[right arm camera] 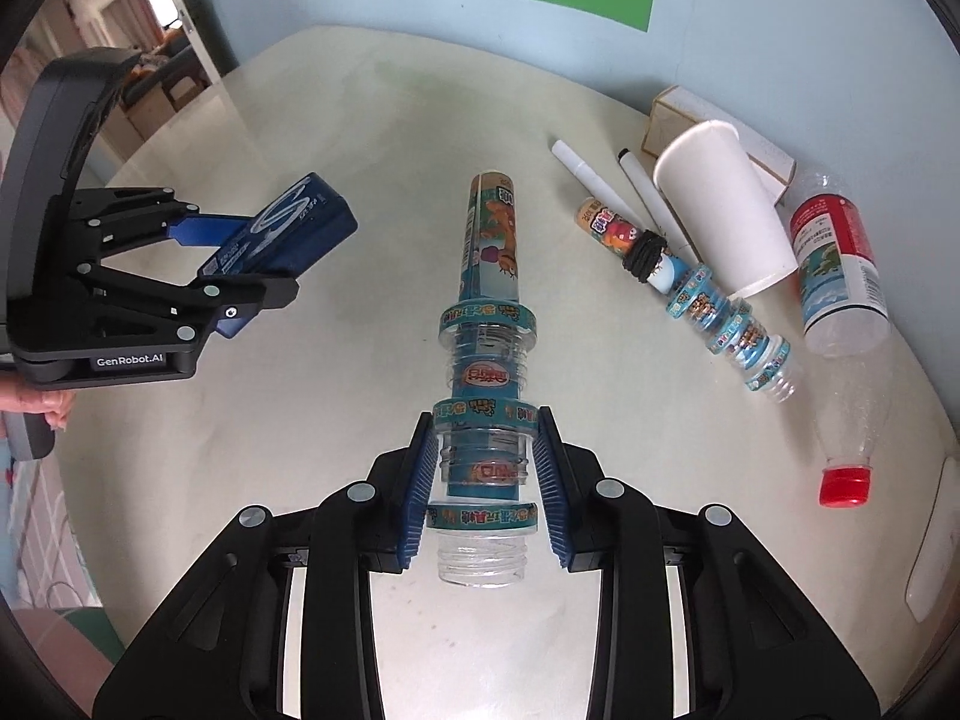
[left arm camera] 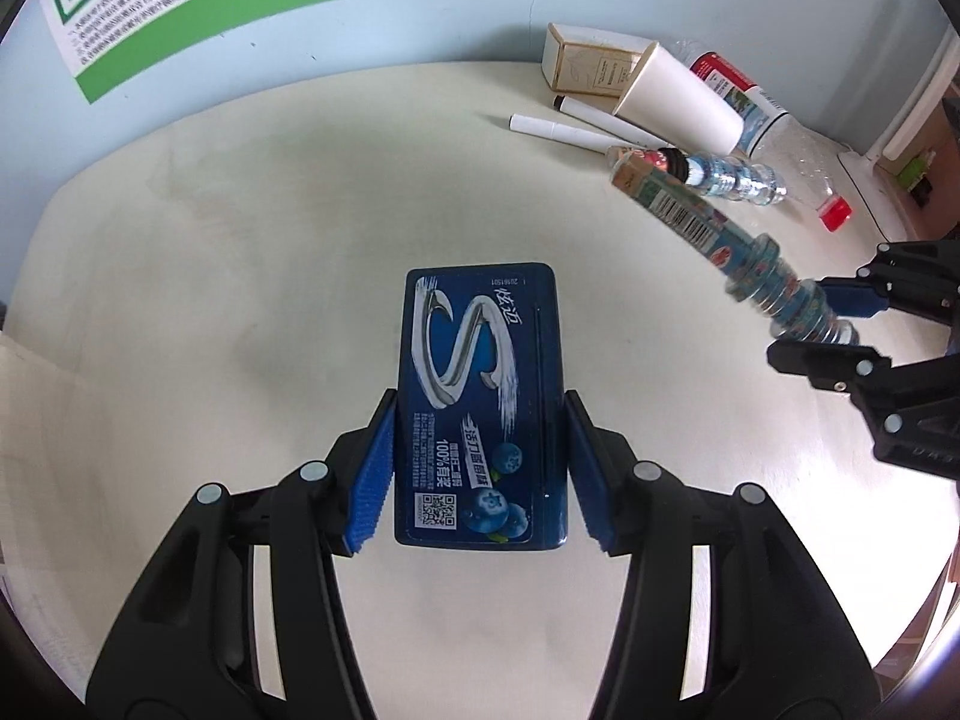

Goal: Collect trash
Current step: 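Carry the gum box and candy tubes over the bin and release both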

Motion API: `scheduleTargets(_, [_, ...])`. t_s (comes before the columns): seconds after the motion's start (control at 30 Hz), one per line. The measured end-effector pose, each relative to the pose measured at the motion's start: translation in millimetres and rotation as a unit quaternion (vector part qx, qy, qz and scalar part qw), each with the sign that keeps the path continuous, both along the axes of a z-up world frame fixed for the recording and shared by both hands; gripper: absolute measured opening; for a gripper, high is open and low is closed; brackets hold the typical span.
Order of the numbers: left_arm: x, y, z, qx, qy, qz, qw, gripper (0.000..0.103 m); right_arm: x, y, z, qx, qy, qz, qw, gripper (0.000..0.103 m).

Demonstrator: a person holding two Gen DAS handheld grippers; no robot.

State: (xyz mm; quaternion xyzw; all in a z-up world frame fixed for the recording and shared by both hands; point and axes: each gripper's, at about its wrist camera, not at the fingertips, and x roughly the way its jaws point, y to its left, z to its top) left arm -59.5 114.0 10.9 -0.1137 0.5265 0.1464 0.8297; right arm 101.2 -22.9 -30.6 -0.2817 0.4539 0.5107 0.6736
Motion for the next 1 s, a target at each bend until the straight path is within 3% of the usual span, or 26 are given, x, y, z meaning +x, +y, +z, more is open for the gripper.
scheduleTargets(0.3, [-49, -16, 40, 0.029, -0.025, 0.040, 0.9985, 0.050, -32, -21, 55, 0.062, -0.014, 0.050, 0.997, 0.033])
scheduleTargets(0.57, [-146, -29, 60, 0.057, -0.024, 0.146, 0.9874, 0.050, -115, -11, 86, 0.096, 0.003, 0.174, 0.980, 0.033])
scheduleTargets(0.7, [-210, -36, 55, 0.063, -0.007, 0.222, 0.9730, 0.050, -170, 6, 87, 0.099, 0.021, 0.261, 0.960, 0.033])
scheduleTargets(1.0, [-361, -53, 27, 0.030, 0.009, 0.381, 0.9241, 0.050, -306, 39, 80, 0.076, 0.050, 0.411, 0.907, 0.033])
